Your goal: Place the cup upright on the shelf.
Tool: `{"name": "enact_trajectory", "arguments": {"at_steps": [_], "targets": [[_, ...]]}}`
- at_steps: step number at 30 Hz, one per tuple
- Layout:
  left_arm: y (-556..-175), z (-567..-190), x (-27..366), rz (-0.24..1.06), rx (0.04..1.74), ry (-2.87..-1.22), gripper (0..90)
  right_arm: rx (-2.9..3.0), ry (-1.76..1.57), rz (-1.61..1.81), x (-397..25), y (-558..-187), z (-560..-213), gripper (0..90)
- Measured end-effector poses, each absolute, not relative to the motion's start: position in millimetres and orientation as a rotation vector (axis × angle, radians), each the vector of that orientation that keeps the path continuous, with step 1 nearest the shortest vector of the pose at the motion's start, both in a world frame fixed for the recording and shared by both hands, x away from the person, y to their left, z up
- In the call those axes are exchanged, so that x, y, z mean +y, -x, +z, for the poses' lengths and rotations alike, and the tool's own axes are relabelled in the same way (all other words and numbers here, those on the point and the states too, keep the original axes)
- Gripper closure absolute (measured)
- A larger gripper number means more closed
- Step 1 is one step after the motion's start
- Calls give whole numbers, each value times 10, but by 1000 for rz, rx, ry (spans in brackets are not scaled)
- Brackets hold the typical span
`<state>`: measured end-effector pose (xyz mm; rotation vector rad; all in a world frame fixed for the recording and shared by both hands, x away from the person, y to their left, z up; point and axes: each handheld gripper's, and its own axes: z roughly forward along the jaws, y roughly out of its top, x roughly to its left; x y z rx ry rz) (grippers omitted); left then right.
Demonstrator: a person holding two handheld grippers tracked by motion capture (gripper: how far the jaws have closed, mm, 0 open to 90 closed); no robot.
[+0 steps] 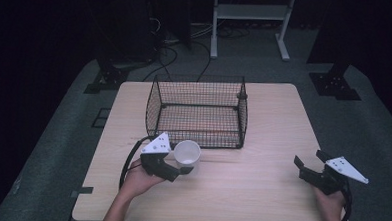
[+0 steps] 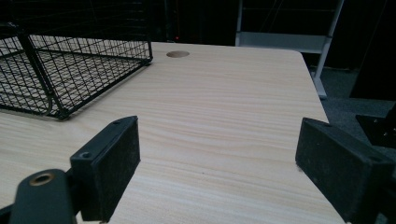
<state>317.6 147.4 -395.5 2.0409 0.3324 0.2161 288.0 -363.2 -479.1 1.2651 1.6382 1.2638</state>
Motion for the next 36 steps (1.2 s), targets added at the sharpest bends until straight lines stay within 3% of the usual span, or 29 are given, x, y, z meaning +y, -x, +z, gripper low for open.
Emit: {"name": "enact_trajectory", "arguments": {"at_steps": [36], "targets": [[-3755, -3364, 1443, 109, 228, -2085, 215, 1648, -1269, 1271, -3635, -2884, -4791, 131]]}}
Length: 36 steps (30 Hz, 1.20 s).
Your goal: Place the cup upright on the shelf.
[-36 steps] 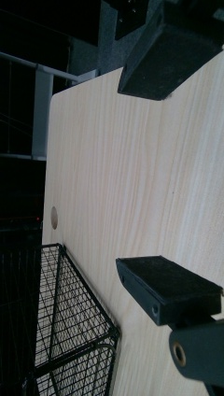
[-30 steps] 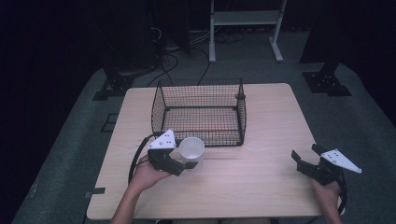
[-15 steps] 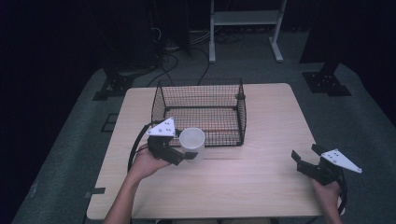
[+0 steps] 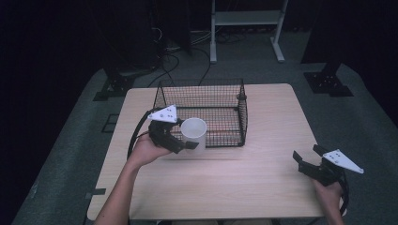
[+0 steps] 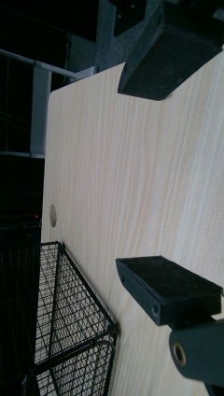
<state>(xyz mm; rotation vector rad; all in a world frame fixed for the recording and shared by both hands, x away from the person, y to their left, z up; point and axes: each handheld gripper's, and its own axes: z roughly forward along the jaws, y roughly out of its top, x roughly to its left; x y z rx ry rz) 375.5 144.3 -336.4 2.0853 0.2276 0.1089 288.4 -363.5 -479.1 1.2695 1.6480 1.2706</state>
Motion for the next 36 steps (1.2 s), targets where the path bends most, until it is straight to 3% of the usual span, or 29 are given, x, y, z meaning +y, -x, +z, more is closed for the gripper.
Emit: {"name": "enact_trajectory", "arguments": {"at_steps": [36], "targets": [[-4571, -3150, 1434, 134, 306, -2061, 215, 1651, -1265, 1275, -3631, -2881, -4791, 130]]}}
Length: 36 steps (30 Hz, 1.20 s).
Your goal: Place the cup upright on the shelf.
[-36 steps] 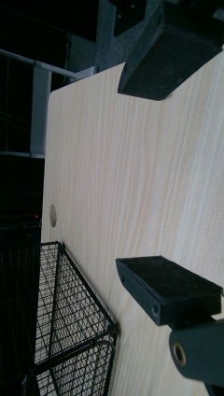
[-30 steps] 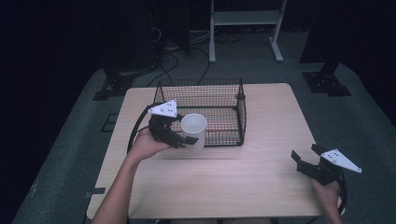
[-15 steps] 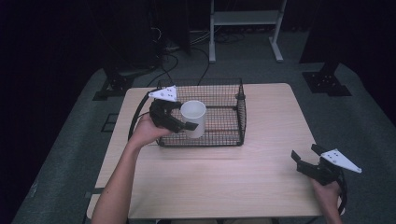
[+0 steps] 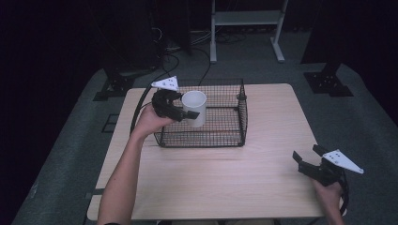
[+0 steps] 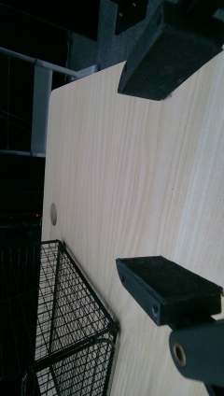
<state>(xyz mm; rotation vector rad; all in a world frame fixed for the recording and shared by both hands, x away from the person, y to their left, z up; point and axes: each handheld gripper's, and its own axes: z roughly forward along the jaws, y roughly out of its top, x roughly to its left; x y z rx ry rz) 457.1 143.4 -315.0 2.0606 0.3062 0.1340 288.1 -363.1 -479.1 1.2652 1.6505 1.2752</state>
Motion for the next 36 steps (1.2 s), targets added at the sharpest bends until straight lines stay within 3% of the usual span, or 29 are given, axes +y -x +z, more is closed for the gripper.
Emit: {"name": "enact_trajectory", "arguments": {"at_steps": [21, 36], "targets": [[-4945, -3462, 1298, 133, 390, -2115, 215, 1648, -1269, 1285, -3640, -2883, -4791, 130], [-4984, -3516, 1074, 156, 365, -2132, 215, 1649, -1265, 1286, -3642, -2881, -4791, 130]]}}
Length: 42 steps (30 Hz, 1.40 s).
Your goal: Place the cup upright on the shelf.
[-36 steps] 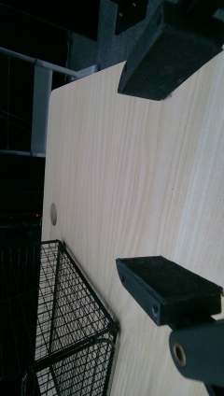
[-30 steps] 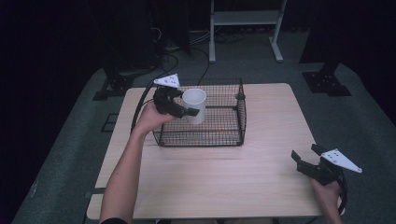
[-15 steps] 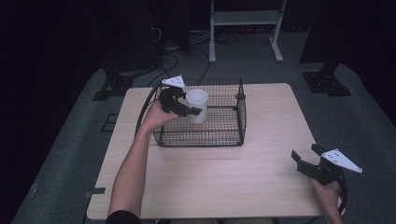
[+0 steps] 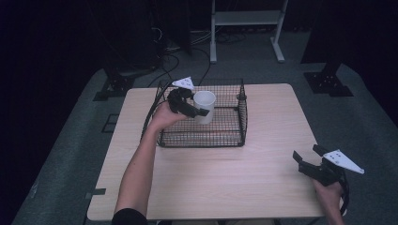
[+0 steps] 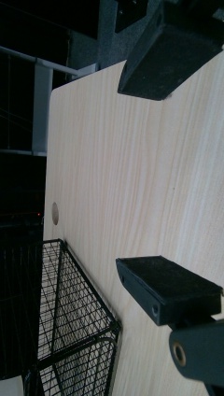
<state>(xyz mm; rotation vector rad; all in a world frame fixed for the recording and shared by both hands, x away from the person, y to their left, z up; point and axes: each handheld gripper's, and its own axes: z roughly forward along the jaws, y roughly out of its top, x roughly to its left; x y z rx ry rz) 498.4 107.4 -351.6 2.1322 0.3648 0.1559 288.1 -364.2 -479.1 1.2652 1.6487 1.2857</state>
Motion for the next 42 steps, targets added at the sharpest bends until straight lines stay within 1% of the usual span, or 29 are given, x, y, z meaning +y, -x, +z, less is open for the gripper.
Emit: {"name": "enact_trajectory", "arguments": {"at_steps": [16, 42], "targets": [[-5166, -3730, 1014, 111, 424, -2186, 215, 1648, -1264, 1291, -3645, -2881, -4792, 130], [-5289, -3934, 1010, 79, 463, -2213, 215, 1641, -1266, 1293, -3650, -2878, -4792, 131]]}}
